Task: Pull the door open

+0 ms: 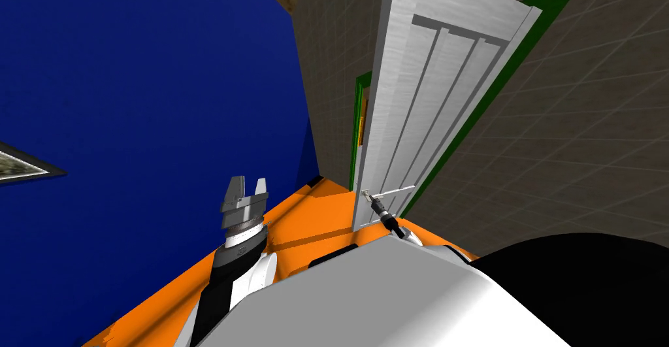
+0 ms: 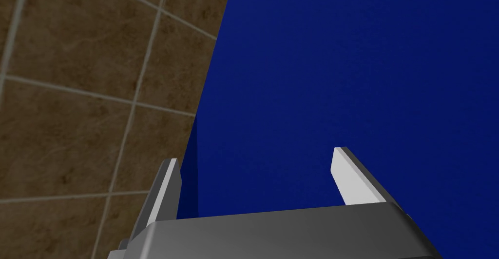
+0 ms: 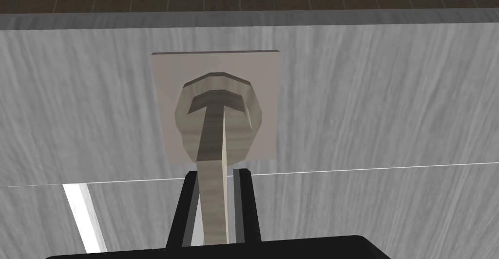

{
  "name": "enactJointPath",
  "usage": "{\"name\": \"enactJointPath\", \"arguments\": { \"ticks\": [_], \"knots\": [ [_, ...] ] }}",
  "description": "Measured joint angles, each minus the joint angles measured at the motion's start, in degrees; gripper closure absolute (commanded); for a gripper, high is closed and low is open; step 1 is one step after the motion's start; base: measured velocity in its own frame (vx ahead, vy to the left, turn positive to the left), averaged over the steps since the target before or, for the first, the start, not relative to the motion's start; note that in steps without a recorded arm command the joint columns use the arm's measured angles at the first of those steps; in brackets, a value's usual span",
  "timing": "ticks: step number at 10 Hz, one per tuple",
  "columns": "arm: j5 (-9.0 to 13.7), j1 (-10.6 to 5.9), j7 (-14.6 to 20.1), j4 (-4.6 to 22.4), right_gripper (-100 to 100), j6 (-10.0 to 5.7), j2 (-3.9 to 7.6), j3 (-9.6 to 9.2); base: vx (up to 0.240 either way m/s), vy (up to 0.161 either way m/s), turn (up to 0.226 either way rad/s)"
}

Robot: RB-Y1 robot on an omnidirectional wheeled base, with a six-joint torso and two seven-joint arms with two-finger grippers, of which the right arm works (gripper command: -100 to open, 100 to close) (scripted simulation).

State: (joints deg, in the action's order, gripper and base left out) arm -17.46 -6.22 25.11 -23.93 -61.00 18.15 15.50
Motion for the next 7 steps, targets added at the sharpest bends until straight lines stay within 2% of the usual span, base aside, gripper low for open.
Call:
{"name": "enactJointPath", "arguments": {
  "ticks": [1,2,4,5,6,7],
  "knots": [
    [-0.3,0.19,-0.1,-0.7,100,0.39,-0.29,0.12,-0.152,-0.068,0.092],
    [-0.7,0.52,0.1,-2.3,100,1.63,-0.84,0.53,-0.170,-0.073,0.115],
    [-1.2,0.09,0.0,-2.5,100,2.61,-1.21,0.97,-0.080,-0.029,0.095],
    [-1.6,0.54,0.6,-2.4,100,1.97,-0.65,1.00,-0.183,-0.055,0.182],
    [-2.0,1.75,1.5,-3.7,100,1.48,-0.21,1.03,-0.144,-0.020,0.046],
    [-2.3,1.75,1.7,-3.1,100,0.77,0.02,1.06,-0.150,-0.026,0.075]
  ]
}}
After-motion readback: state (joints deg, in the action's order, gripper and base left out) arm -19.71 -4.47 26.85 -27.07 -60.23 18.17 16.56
